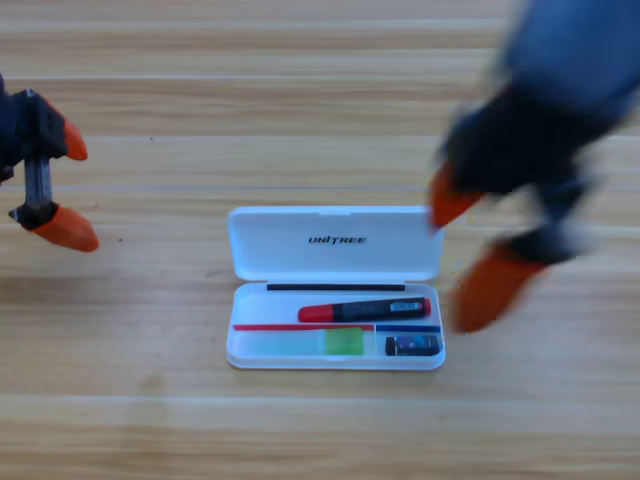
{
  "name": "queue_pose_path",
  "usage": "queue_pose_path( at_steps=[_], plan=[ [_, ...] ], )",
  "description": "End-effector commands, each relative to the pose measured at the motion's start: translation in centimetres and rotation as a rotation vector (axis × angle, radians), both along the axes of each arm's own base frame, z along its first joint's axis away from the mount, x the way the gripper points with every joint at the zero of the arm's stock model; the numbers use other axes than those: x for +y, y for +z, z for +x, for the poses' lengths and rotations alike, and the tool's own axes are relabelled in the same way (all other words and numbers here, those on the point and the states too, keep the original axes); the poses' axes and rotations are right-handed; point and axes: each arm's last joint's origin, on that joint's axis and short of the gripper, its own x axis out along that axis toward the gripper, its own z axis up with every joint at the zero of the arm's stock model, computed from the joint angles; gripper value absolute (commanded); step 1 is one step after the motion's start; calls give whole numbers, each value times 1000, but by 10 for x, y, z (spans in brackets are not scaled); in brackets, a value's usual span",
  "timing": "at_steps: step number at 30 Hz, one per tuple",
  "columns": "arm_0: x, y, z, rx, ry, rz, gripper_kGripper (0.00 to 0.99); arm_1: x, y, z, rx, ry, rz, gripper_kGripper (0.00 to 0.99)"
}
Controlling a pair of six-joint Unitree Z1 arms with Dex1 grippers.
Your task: Clean up eraser and pencils
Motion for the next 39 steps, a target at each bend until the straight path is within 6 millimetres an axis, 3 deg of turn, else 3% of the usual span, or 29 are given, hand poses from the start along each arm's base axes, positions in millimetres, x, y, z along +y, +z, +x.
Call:
queue_pose_path(
  at_steps=[1,4,9,15,21,27,32,35,38,39],
  plan=[
    [0,-13,13,20,28,-14,990,-92,63,-61,-76,-66,260,920],
    [-1,-17,31,-3,48,-49,990,-94,48,-64,-78,-105,347,930],
    [5,-29,66,-47,87,-184,990,-73,28,-55,11,-71,362,931],
    [28,-52,104,-53,158,-304,989,-63,21,-50,42,-53,370,931],
    [51,-76,121,-44,213,-346,986,-66,24,-52,45,-51,385,930],
    [56,-85,125,-34,212,-370,937,-65,22,-54,65,-38,387,931],
    [53,-88,125,-10,177,-395,721,-64,20,-55,71,-33,381,931],
    [43,-87,122,-4,120,-407,431,-64,20,-56,72,-32,382,931],
    [31,-88,119,8,80,-428,32,-64,20,-56,72,-31,382,931],
    [28,-88,118,14,78,-431,0,-64,20,-56,71,-29,382,931]
  ],
)
